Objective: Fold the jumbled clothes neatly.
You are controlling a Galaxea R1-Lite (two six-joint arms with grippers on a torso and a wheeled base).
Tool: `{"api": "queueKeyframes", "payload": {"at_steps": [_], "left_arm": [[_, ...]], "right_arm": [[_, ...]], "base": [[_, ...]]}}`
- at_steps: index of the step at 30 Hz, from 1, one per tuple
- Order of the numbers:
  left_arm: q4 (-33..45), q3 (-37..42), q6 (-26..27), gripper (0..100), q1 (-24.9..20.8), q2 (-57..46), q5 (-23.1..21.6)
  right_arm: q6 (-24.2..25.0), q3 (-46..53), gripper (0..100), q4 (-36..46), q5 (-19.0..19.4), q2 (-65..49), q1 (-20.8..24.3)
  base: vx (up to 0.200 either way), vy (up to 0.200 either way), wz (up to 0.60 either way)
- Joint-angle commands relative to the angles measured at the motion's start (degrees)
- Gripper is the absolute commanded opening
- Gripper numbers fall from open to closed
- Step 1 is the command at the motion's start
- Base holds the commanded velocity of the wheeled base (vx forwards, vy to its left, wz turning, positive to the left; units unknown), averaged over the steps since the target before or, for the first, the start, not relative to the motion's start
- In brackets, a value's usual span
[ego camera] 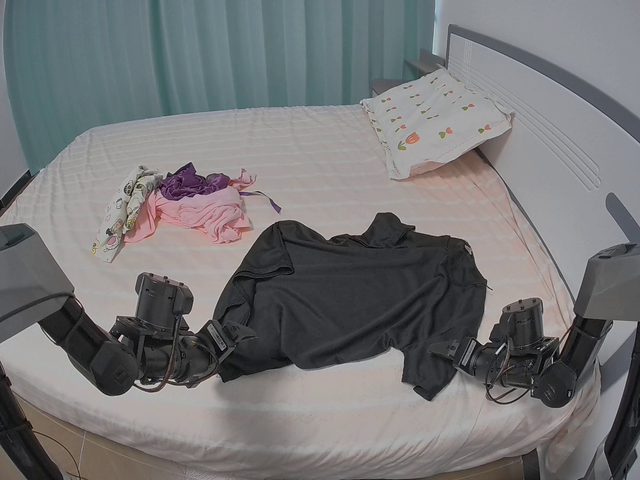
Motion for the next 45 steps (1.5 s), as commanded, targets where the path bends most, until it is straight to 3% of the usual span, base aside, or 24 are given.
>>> {"api": "queueKeyframes", "payload": {"at_steps": [1, 12, 22, 29, 30, 38, 45], "left_arm": [[-1.98, 0.54, 0.04, 100, 0.04, 0.61, 0.51], [-3.65, 0.01, 0.13, 100, -0.40, 2.37, 3.50], [-3.47, -0.96, 0.48, 100, -2.24, 2.46, 4.20], [-0.84, -0.52, 9.01, 100, -2.68, 1.58, 11.67], [-0.57, -0.08, 12.26, 100, -3.12, 1.75, 13.96], [4.79, -0.69, 19.03, 100, -6.37, 2.19, 15.72], [6.81, -3.77, 19.55, 100, -6.02, 5.27, 16.68]], "right_arm": [[-0.05, -1.07, 0, 0.01, 0.21, 2.51, 0.48], [-1.10, 6.40, 0, 0.09, 0.39, -6.01, -0.32], [-10.77, 11.67, 0, 1.32, 1.53, -8.83, -3.57], [-14.11, 12.99, 0, 0.97, 1.44, -8.91, -4.27], [-14.46, 13.43, 0, 0.71, 1.44, -9.00, -4.27], [-14.46, 13.52, 0, 0.71, 1.44, -9.35, -4.27], [-14.55, 13.78, 0, 0.62, 1.44, -9.35, -4.18]], "base": [[0.000, 0.000, 0.00], [0.000, 0.000, 0.00], [0.000, 0.000, 0.00], [0.000, 0.000, 0.00], [0.000, 0.000, 0.00], [0.000, 0.000, 0.00], [0.000, 0.000, 0.00]]}}
